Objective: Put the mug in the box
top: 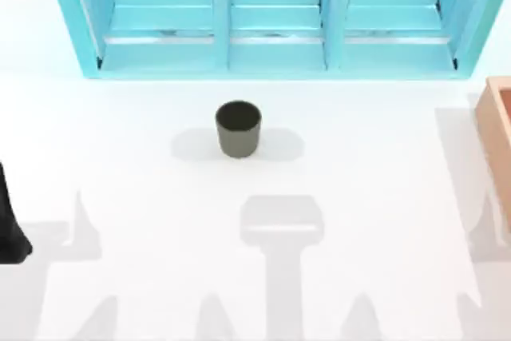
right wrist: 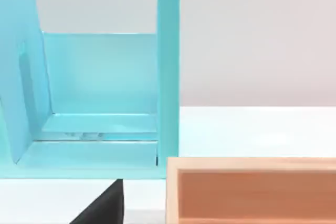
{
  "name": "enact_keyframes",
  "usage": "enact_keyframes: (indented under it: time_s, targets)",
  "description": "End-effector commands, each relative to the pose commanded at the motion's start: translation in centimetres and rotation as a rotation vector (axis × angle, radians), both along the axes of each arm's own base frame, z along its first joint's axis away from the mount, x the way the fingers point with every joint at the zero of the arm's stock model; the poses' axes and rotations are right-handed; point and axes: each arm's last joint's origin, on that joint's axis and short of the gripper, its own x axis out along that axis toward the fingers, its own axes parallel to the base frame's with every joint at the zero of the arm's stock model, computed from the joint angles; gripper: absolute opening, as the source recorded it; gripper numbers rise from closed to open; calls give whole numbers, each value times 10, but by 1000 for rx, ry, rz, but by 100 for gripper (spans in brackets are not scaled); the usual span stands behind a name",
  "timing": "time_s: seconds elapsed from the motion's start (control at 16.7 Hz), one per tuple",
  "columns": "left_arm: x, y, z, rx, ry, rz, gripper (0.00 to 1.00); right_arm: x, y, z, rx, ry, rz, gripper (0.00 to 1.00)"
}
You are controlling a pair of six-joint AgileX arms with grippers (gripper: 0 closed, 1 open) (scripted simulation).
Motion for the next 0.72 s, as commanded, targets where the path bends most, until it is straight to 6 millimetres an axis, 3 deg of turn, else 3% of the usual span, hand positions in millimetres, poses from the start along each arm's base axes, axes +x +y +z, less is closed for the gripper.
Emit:
enact_keyframes:
  time_s: [0.18, 0.36, 0.54, 0.72]
  targets:
    - [0, 0, 0, 0, 0, 0, 100, 0, 0, 2, 8, 8, 4, 100]
    - [0, 0, 0, 0, 0, 0, 100, 1, 4, 17, 75, 83, 32, 100]
    - [0, 0, 0, 0, 0, 0, 100, 8, 11, 50, 179, 244, 65, 100]
    - [0, 0, 0, 0, 0, 0, 100, 30, 24, 94, 280, 471, 78, 100]
